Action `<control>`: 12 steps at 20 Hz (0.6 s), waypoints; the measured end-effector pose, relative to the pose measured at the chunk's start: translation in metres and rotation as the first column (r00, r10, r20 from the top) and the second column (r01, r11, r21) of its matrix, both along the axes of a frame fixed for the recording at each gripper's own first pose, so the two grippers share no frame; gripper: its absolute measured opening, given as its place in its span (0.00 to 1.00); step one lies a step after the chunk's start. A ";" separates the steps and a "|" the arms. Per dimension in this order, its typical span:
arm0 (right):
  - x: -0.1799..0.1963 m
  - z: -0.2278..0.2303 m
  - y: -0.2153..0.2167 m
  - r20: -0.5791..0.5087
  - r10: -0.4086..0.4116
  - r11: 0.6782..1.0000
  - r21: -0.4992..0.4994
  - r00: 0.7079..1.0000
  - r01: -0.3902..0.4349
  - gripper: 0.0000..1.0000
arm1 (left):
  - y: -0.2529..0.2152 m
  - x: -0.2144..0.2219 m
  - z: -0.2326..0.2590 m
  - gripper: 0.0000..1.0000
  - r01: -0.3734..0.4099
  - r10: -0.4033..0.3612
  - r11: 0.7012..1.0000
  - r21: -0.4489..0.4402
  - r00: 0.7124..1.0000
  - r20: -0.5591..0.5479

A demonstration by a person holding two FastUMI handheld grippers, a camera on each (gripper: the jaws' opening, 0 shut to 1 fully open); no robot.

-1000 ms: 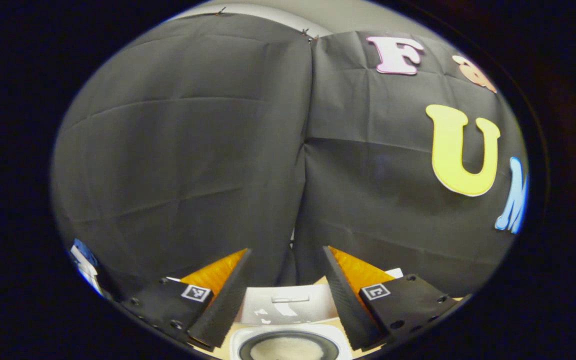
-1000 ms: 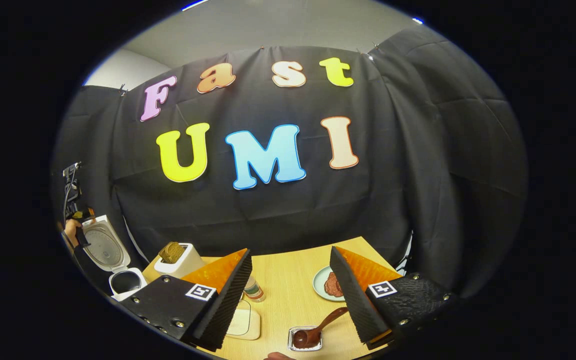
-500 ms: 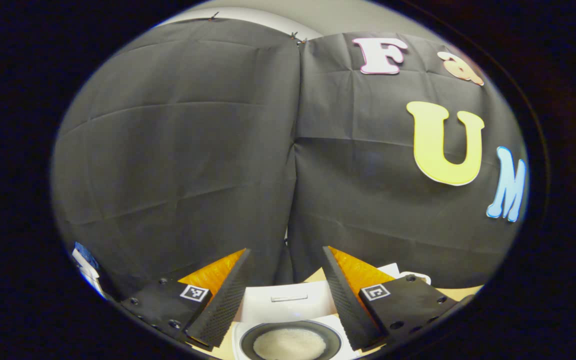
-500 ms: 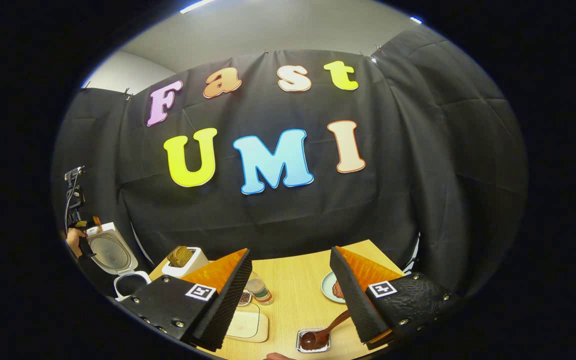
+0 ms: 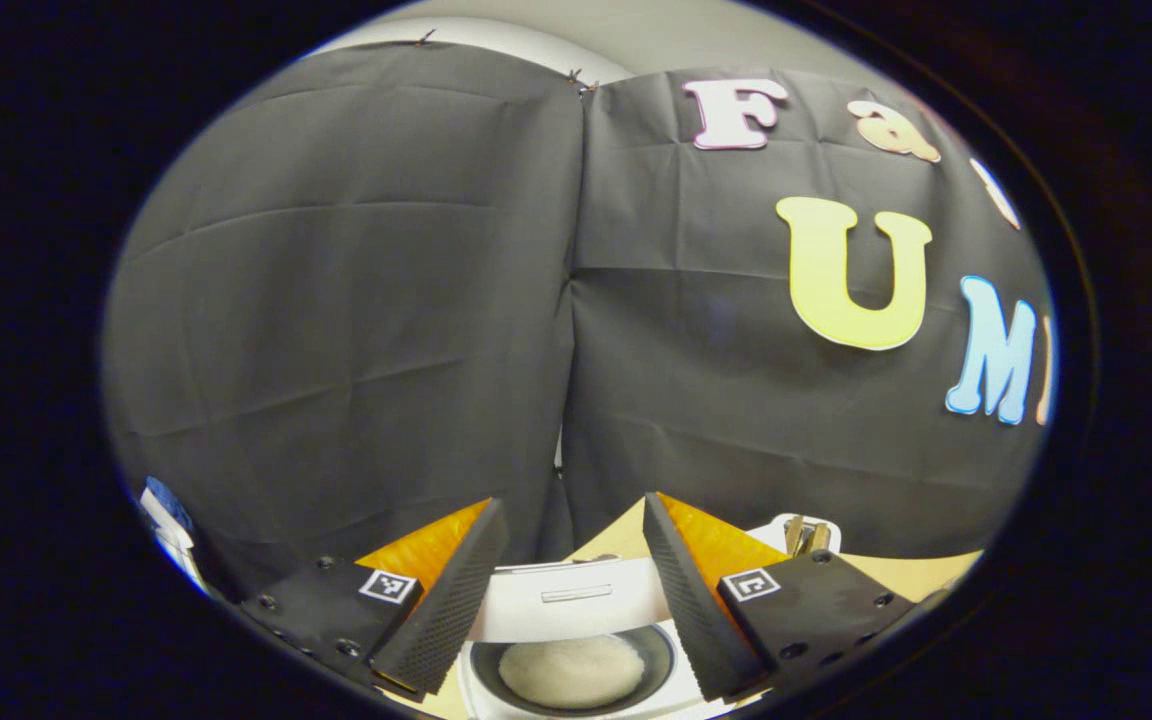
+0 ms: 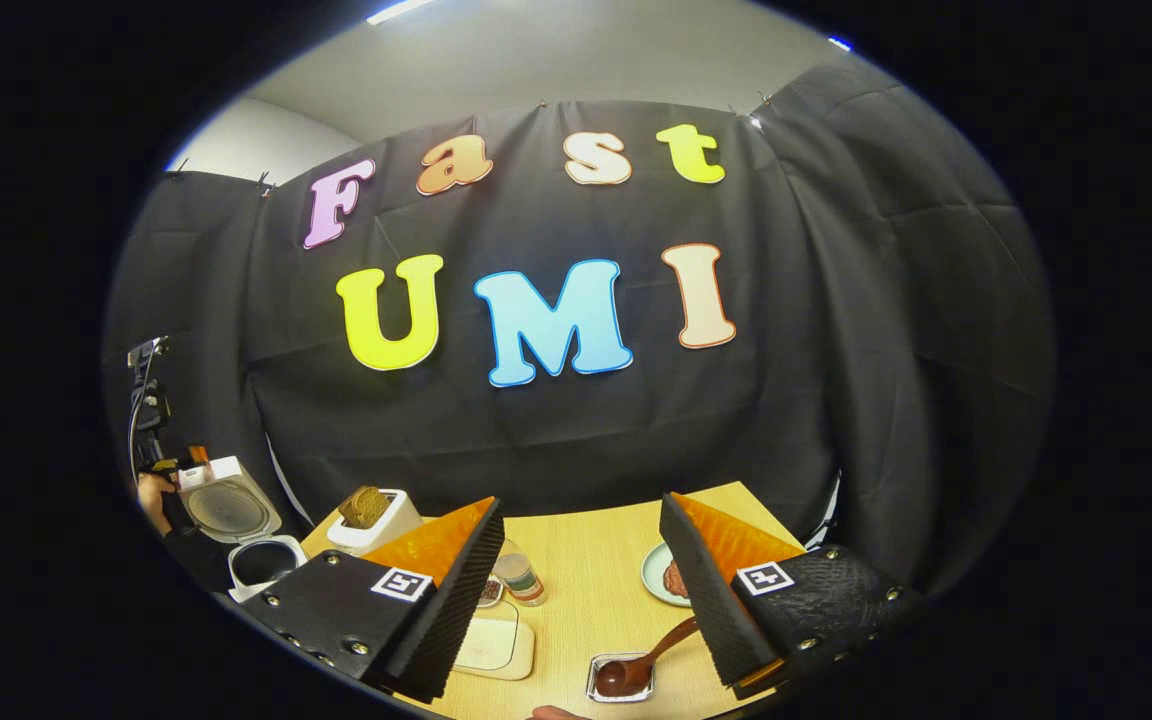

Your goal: Close the left gripper, press the button to open the rice cooker; take a wooden spoon from the chopstick holder with the right hand, scoop a spoonful of rice and pour it into the rice cooker, then put the wooden spoon back into the chopstick holder.

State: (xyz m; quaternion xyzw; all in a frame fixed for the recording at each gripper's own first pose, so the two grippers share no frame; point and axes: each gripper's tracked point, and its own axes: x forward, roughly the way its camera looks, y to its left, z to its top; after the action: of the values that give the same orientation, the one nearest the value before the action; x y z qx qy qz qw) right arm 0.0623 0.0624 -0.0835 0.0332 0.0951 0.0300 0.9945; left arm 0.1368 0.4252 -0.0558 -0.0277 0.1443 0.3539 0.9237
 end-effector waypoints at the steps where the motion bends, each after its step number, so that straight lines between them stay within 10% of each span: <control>1: -0.001 -0.001 0.000 -0.005 0.002 1.000 -0.001 1.000 -0.002 0.95 | -0.003 -0.002 -0.001 0.95 0.003 -0.003 1.000 -0.001 1.000 0.000; 12: -0.010 0.011 0.009 0.009 0.033 0.999 -0.033 0.999 -0.033 0.95 | -0.048 -0.038 -0.043 0.95 0.023 -0.023 1.000 -0.006 1.000 -0.003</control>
State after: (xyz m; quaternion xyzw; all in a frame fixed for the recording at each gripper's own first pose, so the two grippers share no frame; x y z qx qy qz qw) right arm 0.0525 0.0710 -0.0726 0.0150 0.0913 0.0451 0.9947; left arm 0.0988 0.3768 -0.0984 -0.0281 0.1468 0.3427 0.9275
